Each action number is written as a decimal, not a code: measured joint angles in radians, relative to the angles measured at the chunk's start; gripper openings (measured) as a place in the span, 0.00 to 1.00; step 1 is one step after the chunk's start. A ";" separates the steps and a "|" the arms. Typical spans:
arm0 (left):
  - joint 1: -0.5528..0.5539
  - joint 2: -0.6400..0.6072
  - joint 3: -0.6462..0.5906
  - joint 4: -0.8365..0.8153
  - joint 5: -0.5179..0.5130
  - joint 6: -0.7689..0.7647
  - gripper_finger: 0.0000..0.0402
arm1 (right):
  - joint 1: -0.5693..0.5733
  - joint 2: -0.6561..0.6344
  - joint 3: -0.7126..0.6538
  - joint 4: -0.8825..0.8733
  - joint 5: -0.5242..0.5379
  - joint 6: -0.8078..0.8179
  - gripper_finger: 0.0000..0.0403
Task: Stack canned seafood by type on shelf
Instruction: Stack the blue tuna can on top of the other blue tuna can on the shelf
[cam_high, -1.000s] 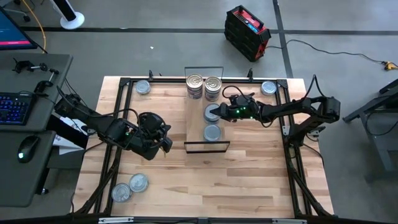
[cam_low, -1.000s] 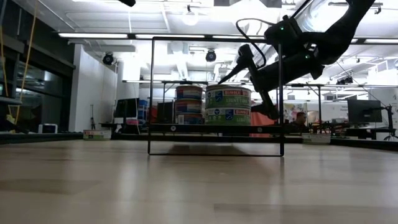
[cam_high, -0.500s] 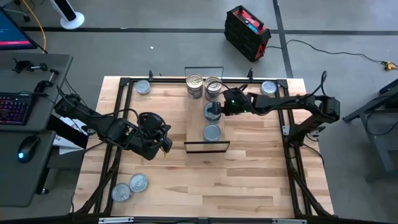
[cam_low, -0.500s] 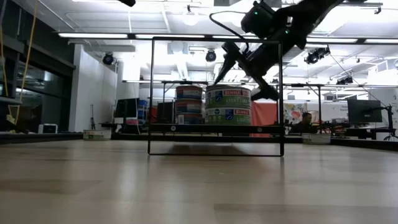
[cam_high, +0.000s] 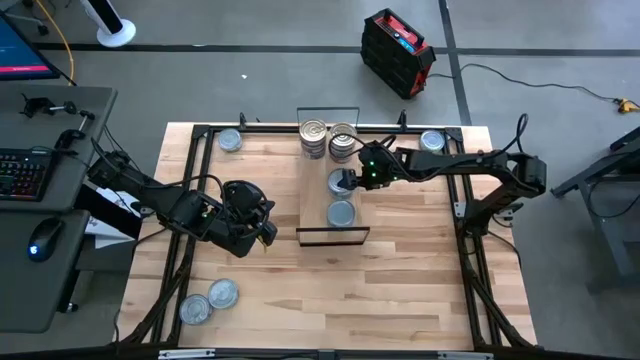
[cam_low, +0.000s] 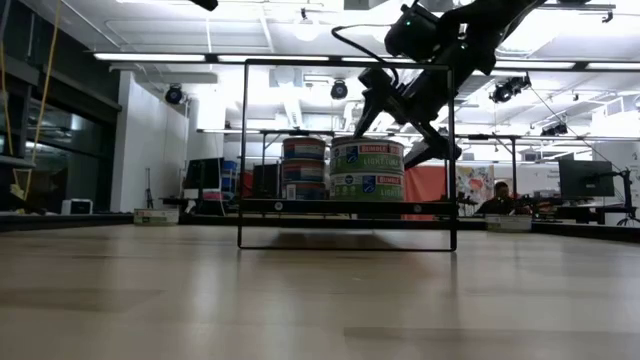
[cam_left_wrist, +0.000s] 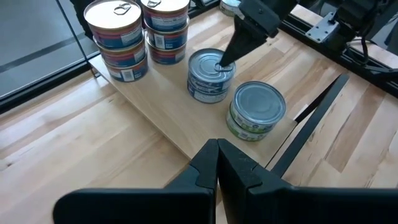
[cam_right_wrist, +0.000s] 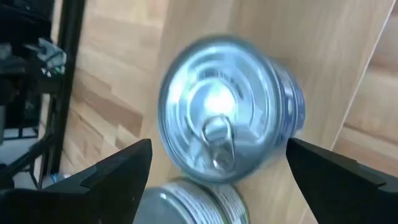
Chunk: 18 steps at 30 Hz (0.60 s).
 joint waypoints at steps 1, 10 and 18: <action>0.000 0.000 0.000 0.000 0.000 0.001 0.00 | 0.000 0.000 0.000 -0.007 -0.007 -0.002 0.90; 0.000 0.000 0.000 0.000 0.015 -0.006 0.00 | -0.010 -0.013 0.038 -0.057 -0.010 -0.130 0.90; -0.001 0.000 0.000 -0.011 0.065 -0.016 0.00 | 0.030 -0.112 0.080 -0.333 0.075 -0.328 0.90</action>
